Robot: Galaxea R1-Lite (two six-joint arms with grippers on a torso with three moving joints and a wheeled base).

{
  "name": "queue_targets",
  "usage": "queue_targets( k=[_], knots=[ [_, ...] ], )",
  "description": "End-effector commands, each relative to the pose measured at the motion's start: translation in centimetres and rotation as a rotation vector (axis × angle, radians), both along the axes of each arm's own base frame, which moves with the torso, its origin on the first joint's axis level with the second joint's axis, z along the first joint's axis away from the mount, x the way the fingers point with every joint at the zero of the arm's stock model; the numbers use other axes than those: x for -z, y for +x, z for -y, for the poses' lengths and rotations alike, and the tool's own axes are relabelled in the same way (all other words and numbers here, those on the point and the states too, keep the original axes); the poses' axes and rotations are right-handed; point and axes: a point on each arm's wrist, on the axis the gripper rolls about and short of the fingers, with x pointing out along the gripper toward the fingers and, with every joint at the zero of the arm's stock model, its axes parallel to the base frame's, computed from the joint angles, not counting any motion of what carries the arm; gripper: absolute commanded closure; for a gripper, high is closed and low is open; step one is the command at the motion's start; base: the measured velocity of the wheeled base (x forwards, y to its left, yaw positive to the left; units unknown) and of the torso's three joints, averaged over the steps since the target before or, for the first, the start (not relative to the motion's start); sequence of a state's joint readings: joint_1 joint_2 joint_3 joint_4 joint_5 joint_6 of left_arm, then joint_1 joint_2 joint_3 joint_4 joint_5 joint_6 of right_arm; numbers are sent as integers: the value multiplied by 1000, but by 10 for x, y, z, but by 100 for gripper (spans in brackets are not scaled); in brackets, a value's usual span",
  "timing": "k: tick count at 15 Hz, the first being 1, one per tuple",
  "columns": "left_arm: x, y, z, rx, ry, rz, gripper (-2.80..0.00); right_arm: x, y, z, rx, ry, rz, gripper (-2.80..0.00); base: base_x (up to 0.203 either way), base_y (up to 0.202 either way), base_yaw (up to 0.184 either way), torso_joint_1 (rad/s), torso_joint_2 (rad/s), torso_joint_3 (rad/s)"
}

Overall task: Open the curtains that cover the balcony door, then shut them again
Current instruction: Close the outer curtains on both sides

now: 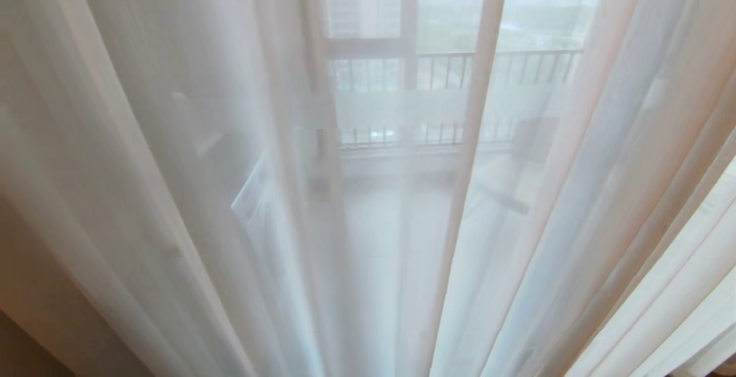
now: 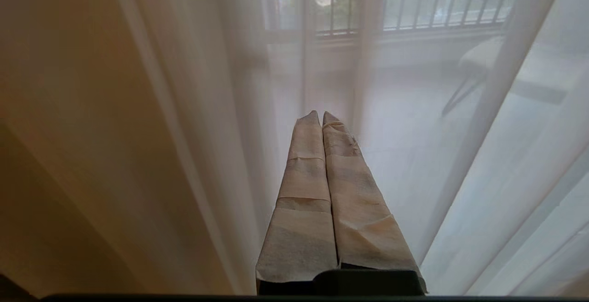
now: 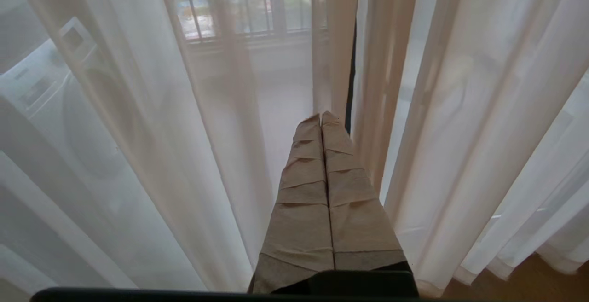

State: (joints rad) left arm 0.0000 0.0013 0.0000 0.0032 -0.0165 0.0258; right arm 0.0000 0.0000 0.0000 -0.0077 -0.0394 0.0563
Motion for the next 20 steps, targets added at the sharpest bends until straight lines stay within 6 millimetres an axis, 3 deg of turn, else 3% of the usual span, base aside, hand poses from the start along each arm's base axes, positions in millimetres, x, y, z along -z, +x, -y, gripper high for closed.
queue_targets(
  k=[1,7,20],
  knots=[
    [0,0,0,0,0,1,0,0,0,0,1,2,-3,0,0,188,1,2,2,2],
    [0,0,0,-3,0,1,0,0,0,0,5,15,-1,0,0,168,10,2,1,4],
    [0,0,0,-4,0,0,0,0,0,0,5,16,-1,0,0,0,0,0,0,0]
  ],
)
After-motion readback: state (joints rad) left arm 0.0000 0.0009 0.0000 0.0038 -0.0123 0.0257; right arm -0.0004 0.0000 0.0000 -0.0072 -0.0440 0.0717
